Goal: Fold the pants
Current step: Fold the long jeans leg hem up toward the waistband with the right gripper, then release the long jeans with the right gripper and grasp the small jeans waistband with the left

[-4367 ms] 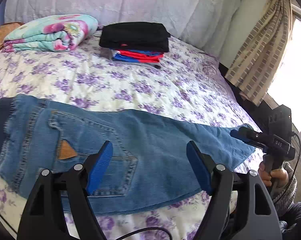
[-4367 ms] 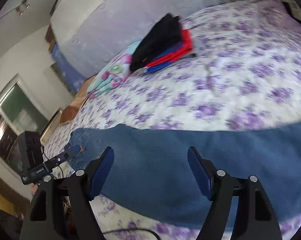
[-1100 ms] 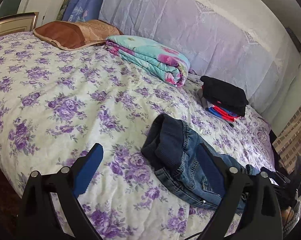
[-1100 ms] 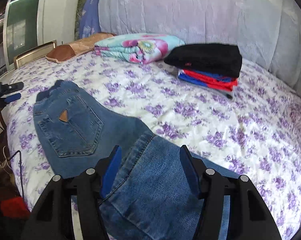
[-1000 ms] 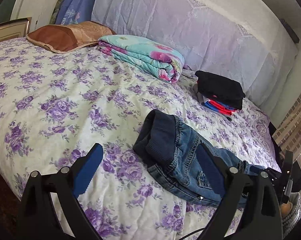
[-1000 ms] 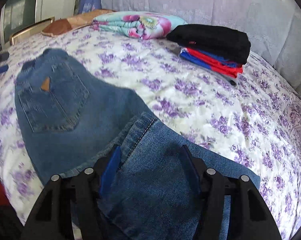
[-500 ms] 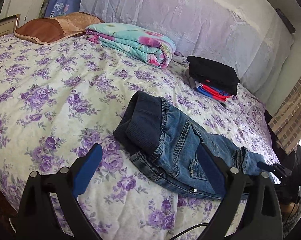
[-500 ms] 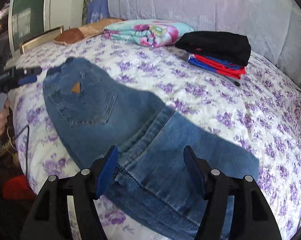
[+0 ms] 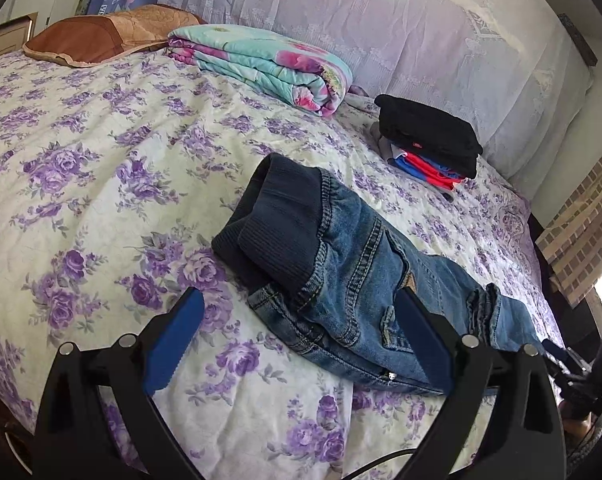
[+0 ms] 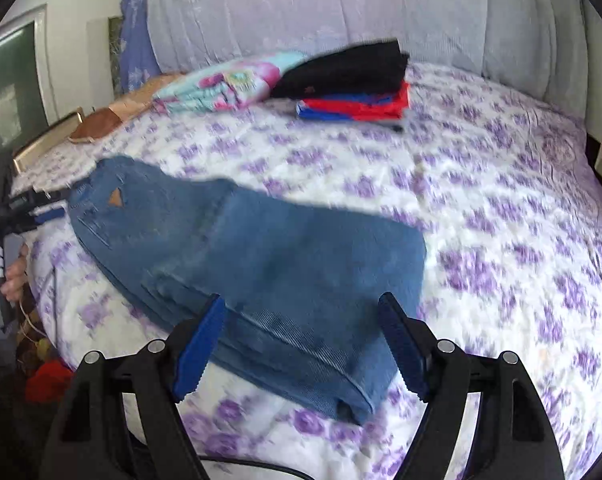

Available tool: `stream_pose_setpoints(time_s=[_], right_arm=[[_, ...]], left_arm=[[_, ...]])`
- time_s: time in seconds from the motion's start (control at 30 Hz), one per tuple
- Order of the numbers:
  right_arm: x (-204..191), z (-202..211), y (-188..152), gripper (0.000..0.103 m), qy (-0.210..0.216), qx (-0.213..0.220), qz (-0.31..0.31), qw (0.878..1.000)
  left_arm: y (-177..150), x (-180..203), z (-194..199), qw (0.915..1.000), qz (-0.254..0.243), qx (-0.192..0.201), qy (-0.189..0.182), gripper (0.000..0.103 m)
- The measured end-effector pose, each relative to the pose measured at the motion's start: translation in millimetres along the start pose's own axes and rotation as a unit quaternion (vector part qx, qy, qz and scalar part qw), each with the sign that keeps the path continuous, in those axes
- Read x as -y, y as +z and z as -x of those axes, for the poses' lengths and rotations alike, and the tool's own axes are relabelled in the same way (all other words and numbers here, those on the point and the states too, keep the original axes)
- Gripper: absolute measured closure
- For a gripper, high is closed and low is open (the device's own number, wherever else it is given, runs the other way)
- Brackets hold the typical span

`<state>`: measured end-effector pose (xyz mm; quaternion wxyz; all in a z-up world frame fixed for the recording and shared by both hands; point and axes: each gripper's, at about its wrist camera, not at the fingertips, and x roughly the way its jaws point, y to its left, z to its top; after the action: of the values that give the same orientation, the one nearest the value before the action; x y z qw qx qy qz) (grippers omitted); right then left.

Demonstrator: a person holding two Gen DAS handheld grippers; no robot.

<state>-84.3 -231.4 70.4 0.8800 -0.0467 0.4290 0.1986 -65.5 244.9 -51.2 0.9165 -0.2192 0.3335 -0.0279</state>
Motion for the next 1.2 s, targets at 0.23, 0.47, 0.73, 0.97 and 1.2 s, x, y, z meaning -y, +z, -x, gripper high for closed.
stream_pose_setpoints(time_s=[0.23, 0.47, 0.73, 0.97, 1.2], right_arm=[[11.8, 11.2, 5.8, 0.022, 0.029, 0.030, -0.027, 0.999], [20.6, -10.4, 44.3, 0.022, 0.038, 0.062, -0.036, 0.997], [13.0, -39.5, 52.6, 0.015, 0.050, -0.003, -0.024, 0.998], [-27.3, -63.9, 38.1, 0.007, 0.036, -0.030, 0.063, 0.997], [-5.6, -34.3, 37.3, 0.005, 0.078, 0.021, 0.002, 0.997]], left_arm=[[-2.9, 11.2, -2.4, 0.9999, -0.014, -0.009, 0.002, 0.009], [-3.8, 13.9, -0.4, 0.9998, -0.014, -0.012, 0.000, 0.009], [-6.5, 11.2, -8.4, 0.9996, -0.012, -0.027, 0.003, 0.008], [-4.9, 2.1, -14.3, 0.9995, 0.012, -0.028, -0.006, 0.008], [4.2, -5.6, -20.4, 0.9982, 0.051, -0.022, -0.023, 0.008]])
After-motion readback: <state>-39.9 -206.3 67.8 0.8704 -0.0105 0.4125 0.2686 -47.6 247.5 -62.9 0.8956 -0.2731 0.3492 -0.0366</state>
